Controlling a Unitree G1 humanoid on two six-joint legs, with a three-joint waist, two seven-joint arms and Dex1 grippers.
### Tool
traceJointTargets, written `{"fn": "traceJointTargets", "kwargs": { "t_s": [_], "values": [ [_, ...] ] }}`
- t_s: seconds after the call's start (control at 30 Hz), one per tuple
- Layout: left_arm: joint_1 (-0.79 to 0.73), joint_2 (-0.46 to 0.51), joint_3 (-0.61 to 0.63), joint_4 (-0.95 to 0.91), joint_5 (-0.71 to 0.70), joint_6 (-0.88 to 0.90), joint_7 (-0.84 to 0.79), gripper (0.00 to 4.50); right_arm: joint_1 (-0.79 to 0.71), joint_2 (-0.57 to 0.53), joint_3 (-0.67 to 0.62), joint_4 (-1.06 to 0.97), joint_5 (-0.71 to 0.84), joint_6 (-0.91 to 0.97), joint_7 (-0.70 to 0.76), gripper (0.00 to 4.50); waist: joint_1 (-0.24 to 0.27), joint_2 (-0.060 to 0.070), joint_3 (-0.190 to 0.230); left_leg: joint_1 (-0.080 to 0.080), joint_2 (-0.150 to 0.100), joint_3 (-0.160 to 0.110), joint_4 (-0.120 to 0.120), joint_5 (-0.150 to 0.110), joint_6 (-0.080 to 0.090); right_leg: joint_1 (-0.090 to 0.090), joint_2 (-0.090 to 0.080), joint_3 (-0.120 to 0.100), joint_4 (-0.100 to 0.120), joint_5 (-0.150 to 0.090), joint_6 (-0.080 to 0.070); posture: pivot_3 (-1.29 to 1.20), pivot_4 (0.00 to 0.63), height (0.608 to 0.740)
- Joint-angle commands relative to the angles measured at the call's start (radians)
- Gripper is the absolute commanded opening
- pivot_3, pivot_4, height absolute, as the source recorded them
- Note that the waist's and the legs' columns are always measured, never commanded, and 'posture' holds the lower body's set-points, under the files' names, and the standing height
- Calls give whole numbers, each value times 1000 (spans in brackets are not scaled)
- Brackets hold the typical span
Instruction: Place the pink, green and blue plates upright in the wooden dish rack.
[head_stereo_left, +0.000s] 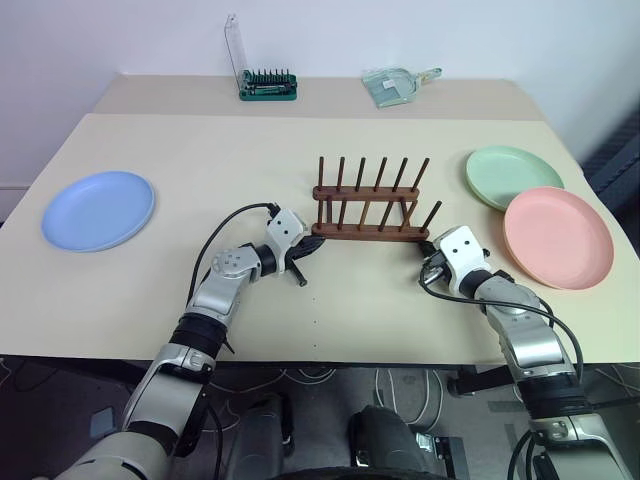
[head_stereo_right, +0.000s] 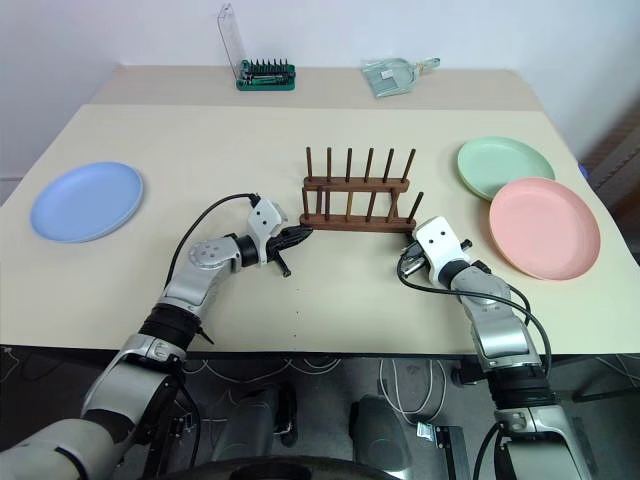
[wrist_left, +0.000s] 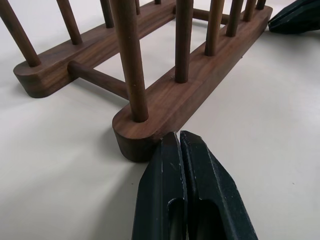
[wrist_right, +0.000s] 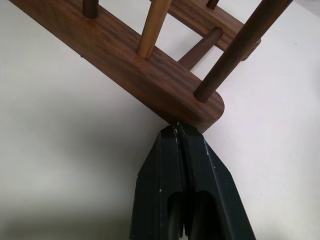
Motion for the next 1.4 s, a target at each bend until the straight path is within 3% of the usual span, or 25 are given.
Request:
{"fn": "traceJointTargets", "kwargs": {
  "t_s": [0.03, 0.87, 1.07, 1.17, 1.3, 1.4],
  "values": [
    [3, 10, 11, 26, 16, 5, 13, 51, -12, 6, -8, 16, -7, -12, -11, 0, 0, 0, 0, 0, 0, 0, 0, 0, 0, 0, 0, 0, 0, 0, 0, 0, 150, 732],
    [-8, -1, 34, 59, 10, -6, 57, 51, -41, 2, -20, 72, -4, -54, -23, 0, 2, 0, 0, 0, 0, 0, 0, 0, 0, 0, 0, 0, 0, 0, 0, 0, 150, 732],
    [64, 26, 34, -73, -61, 35, -68, 51, 54, -78, -59, -118, 71, 3, 91, 0, 2, 0, 0, -1, 0, 0, -1, 0, 0, -1, 0, 0, -1, 0, 0, 0, 150, 732],
    [141, 59, 27, -240, -150, 102, -190, 10, 151, -153, -148, -304, 167, 92, 170, 821, 4, 1, 1, -3, 0, 0, -2, 0, -1, -2, 0, 0, -3, 0, 0, 0, 150, 732],
    [214, 94, -4, -423, -230, 185, -303, 10, 248, -243, -312, -450, 217, 195, 184, 2687, 6, 2, 1, -3, 0, 0, -2, 0, 0, -2, -1, 0, -3, 0, 0, 0, 150, 732],
    [213, 85, -18, -439, -238, 198, -322, 10, 288, -269, -395, -473, 214, 241, 162, 4176, 8, 1, 1, -3, 0, 0, -2, -3, 5, -1, -2, 0, -3, 0, 0, 0, 150, 732]
  ]
}}
